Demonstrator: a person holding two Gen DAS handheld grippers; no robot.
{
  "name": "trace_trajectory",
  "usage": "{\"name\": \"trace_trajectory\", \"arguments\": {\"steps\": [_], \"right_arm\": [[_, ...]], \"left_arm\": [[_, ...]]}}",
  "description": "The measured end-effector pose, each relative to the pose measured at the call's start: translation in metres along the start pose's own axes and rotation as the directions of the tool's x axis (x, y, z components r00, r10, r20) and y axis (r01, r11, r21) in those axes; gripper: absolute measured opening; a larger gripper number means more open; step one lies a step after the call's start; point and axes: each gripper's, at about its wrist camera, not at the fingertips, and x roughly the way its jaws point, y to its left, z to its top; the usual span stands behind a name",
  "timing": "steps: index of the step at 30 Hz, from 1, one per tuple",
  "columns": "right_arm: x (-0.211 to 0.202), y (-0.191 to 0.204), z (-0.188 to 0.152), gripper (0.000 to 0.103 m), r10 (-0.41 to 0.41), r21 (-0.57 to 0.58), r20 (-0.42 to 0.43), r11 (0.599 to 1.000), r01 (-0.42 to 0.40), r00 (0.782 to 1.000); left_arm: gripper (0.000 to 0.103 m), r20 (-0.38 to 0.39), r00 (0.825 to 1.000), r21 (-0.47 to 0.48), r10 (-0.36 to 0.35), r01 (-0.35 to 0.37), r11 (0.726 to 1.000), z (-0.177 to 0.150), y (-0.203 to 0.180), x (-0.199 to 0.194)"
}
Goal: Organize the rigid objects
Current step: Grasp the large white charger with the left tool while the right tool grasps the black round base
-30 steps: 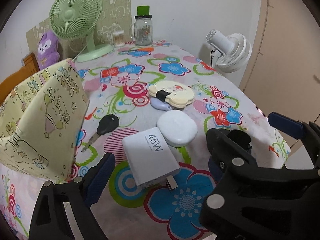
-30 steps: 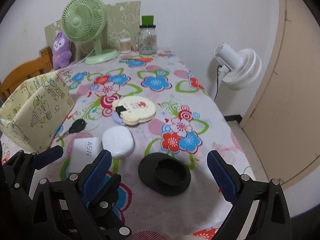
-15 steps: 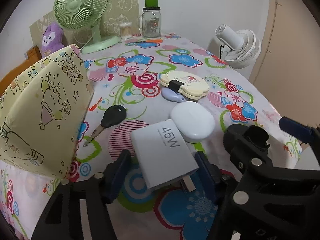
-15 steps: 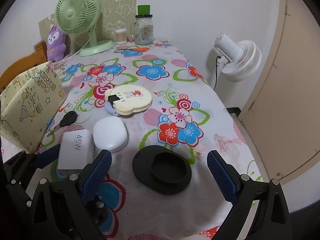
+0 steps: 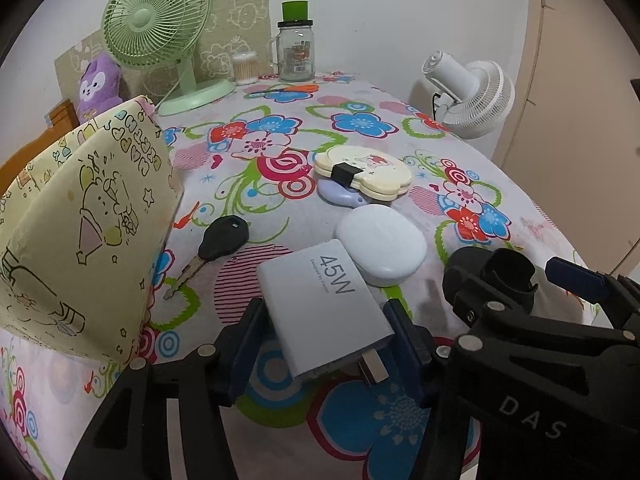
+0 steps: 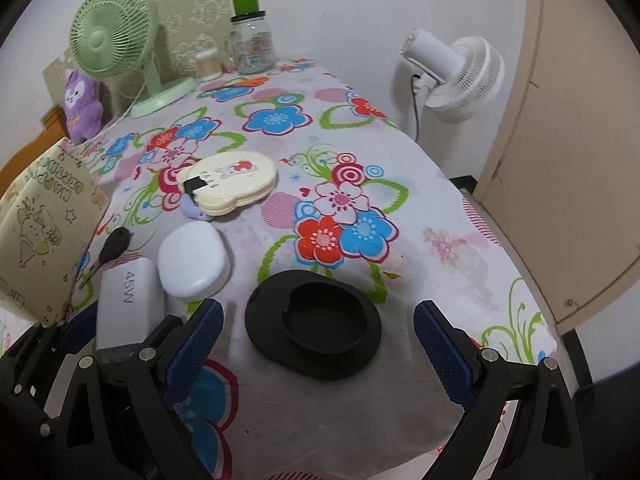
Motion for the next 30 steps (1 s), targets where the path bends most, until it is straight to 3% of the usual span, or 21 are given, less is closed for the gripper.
{"name": "trace_trajectory", "arguments": {"steps": [5, 7, 9, 13, 30], "right_arm": [[0.001, 0.003, -0.001, 0.084, 0.005, 0.017, -0.018, 1.0, -0.005, 1.0], [0.002, 0.003, -0.001, 0.074, 0.01, 0.035, -0.029, 0.999, -0.009, 1.0], [0.001, 0.003, -0.001, 0.063, -0.009, 0.042, -0.023, 0.999, 0.01, 1.0], [-0.001, 0.004, -0.001, 0.054, -0.047, 0.029, -0.013, 0.998, 0.048, 0.999], [-0.018, 0.018, -0.003, 0.054, -0.049, 0.01, -0.001, 0.999, 0.049, 0.999]], "left_arm": [[0.063, 0.011, 1.0, 0.014, -0.005, 0.004, 1.0, -0.001, 0.0, 0.0], [0.062, 0.003, 1.0, 0.024, -0.015, 0.015, 1.0, 0.0, 0.0, 0.0], [0.061, -0.012, 0.999, 0.022, -0.031, 0.031, 0.999, 0.001, 0.003, 0.0], [0.059, -0.024, 0.999, 0.023, -0.031, 0.032, 0.999, 0.002, 0.003, 0.0], [0.055, -0.009, 0.999, 0.033, -0.031, 0.031, 0.999, 0.001, 0.01, -0.019]]}}
